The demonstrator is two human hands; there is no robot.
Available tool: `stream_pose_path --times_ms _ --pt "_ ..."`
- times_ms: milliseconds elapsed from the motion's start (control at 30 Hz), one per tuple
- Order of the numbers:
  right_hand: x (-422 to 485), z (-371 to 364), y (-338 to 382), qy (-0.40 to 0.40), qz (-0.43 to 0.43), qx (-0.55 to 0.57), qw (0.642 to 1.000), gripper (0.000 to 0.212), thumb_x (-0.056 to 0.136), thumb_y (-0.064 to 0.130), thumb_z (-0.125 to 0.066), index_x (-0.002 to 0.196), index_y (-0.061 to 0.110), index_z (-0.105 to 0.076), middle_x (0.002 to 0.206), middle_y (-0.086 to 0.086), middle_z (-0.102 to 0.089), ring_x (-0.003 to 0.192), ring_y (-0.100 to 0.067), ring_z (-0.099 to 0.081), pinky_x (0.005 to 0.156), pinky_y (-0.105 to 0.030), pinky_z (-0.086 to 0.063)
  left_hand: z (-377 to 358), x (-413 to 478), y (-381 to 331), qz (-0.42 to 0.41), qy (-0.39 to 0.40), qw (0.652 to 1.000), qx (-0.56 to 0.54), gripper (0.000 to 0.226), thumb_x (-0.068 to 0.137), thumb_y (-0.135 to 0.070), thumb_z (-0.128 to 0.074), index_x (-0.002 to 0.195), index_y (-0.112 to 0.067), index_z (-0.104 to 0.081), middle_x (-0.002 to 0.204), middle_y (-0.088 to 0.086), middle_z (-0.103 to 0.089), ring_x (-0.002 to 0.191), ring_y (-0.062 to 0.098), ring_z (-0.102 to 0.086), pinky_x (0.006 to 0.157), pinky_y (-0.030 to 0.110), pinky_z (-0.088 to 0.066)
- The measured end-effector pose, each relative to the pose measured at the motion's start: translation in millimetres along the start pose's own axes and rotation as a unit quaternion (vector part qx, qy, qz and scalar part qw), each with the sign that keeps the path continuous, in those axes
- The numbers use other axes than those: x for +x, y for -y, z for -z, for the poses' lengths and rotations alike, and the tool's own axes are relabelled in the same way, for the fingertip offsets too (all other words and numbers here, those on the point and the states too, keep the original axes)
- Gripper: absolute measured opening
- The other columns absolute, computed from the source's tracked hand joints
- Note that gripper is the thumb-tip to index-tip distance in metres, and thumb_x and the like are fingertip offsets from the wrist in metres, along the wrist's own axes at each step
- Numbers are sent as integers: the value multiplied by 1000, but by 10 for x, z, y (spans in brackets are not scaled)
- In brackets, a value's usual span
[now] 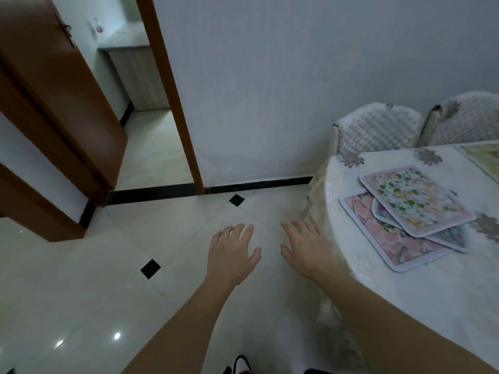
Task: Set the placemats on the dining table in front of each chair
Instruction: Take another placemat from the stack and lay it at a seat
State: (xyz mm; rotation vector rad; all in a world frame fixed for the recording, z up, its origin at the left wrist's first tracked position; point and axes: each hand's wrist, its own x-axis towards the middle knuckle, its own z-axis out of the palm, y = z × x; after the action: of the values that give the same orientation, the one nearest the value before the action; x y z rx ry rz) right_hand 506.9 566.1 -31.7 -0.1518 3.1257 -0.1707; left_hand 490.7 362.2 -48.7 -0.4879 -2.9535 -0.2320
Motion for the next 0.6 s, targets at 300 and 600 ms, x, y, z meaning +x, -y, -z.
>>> stream_pose_path --times_ms 300,600 --pt "239 137 -500 -25 -141 2 990 55 90 46 -47 140 24 -41 139 -5 -50 128 -27 -44 109 -43 -33 -137 1032 -244 -137 14 990 -25 57 86 -57 -40 131 -25 -54 130 -3 -59 116 21 -55 96 39 -43" --pt "400 51 -1340 -16 -260 3 966 54 90 44 -46 140 23 -42 142 -8 -48 130 -28 -43 106 -44 -35 -384 1996 -955 -251 33 967 -32 51 86 -55 -40 122 -24 -56 115 -3 -64 105 20 -57 90 39 -45"
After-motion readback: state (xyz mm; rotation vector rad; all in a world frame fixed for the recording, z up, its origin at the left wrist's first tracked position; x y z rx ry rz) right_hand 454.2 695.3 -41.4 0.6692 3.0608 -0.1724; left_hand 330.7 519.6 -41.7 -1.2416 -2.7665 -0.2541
